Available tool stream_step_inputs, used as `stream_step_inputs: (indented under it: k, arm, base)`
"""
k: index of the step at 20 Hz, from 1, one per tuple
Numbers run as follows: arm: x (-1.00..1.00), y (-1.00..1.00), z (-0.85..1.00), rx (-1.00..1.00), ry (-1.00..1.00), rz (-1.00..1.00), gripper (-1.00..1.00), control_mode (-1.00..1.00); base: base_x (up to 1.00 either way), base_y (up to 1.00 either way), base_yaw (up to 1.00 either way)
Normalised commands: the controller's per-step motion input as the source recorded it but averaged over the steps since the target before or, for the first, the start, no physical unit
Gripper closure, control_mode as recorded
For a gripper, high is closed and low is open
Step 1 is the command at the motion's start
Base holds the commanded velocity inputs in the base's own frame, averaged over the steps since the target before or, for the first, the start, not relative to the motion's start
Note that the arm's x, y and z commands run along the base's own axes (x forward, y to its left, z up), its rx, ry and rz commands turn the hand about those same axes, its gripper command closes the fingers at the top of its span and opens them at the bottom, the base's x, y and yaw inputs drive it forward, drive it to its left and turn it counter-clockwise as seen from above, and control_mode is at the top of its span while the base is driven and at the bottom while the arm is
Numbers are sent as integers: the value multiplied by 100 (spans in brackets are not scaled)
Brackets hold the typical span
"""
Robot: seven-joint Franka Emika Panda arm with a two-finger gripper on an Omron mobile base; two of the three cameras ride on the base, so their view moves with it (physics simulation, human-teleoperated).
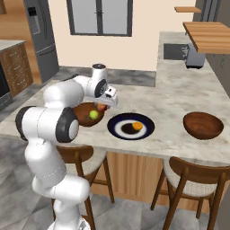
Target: Take the fruits from the plate on the dining counter and place two fruits in each bowl.
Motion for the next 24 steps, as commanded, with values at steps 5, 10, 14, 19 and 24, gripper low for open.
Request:
stream_step_inputs:
  k: [5, 10, 14, 19, 24]
  arm:
    - [-74, 51, 52, 0, 0, 0, 100, -100]
    - [-52, 31, 14, 0, 0, 2, 100, -100]
    - [-7, 8, 7, 0, -2, 0, 100, 100]
    - [0, 0, 0, 0, 0, 0, 100, 100]
    - [0, 0, 0, 0, 0, 0, 100, 100]
  base:
    - [0, 0, 0]
    - [0, 0, 0]
    - [-3, 0, 0]
    - [-44, -64, 0]
    - [-52, -100, 0]
